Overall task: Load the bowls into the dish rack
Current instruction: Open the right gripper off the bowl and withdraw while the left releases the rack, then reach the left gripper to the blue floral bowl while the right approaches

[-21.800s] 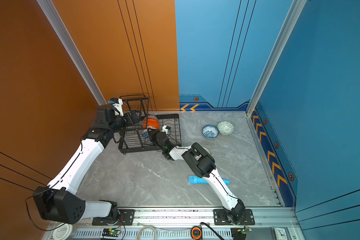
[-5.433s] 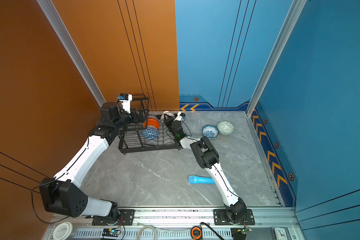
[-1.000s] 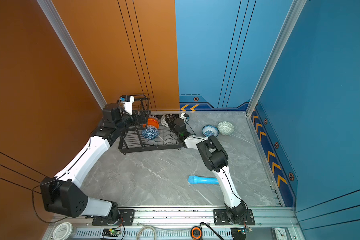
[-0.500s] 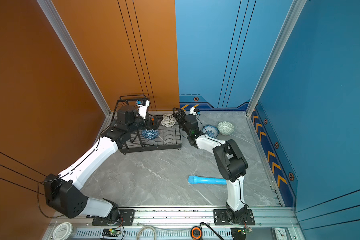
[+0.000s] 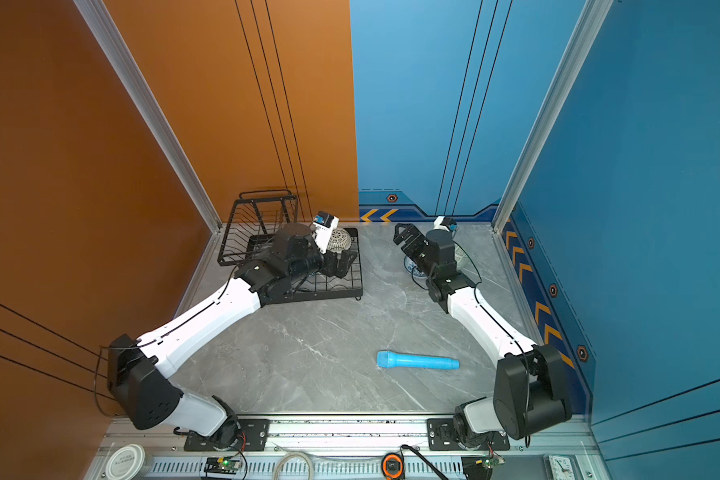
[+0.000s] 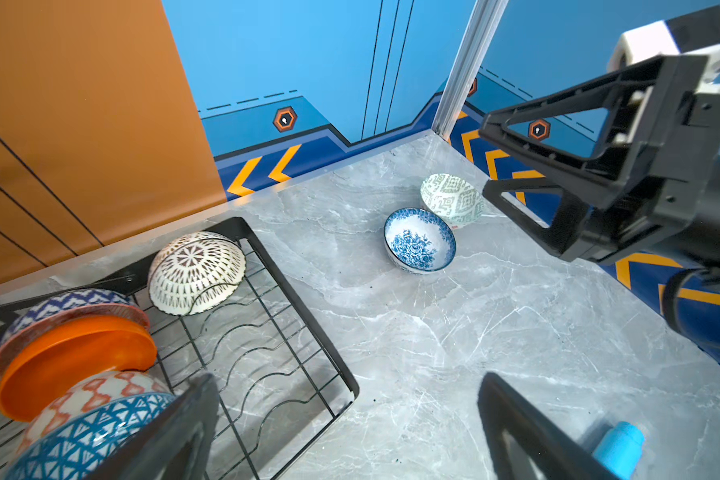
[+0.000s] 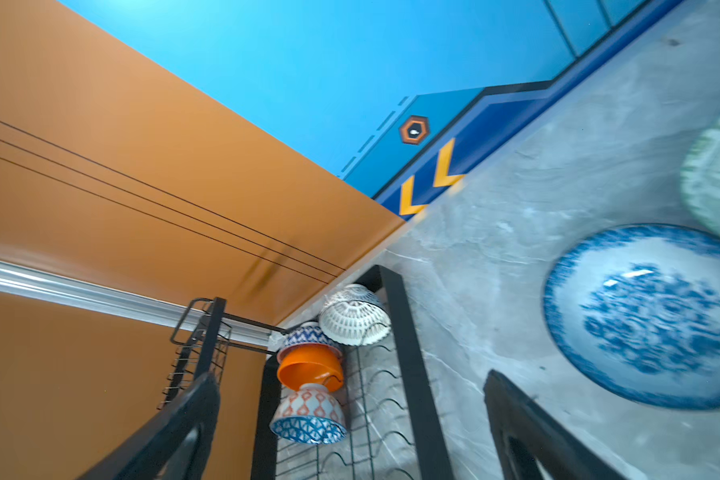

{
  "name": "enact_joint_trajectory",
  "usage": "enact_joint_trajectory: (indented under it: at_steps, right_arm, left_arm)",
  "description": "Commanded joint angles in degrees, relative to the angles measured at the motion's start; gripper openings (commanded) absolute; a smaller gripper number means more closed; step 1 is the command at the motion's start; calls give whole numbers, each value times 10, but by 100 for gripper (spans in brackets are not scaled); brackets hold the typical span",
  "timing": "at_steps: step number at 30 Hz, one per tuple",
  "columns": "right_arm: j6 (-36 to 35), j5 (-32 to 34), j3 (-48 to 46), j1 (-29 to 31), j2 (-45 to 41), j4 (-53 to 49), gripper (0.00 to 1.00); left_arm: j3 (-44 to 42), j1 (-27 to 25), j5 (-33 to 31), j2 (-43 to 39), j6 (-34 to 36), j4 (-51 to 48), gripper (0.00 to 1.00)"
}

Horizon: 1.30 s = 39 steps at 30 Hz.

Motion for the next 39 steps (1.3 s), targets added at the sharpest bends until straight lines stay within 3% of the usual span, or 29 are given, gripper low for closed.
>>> enact_joint_trajectory:
  at_steps: [1, 12, 20, 30, 35, 39]
  right_arm:
    - [-32, -18, -37, -30, -49, -61, 100]
    - [-43, -49, -87, -115, -169, -122, 100]
    - [-40, -70, -100, -153, -192, -122, 100]
    - [-27, -106, -129, -190, -196, -94, 100]
    - [-26, -117, -143, -205, -197, -79, 100]
    - [-22, -132, -146, -216, -195, -66, 100]
  left_arm:
    - [31, -23, -33, 34, -21, -8, 98]
    - [173, -69, -36, 228, -118, -9, 98]
    - [330, -92, -25, 385, -157, -11, 100]
    - [530, -88, -54, 554, -216, -54, 90]
    - [590, -85, -58, 605, -224, -58, 87]
    - [625, -80, -59, 642, -240, -61, 78]
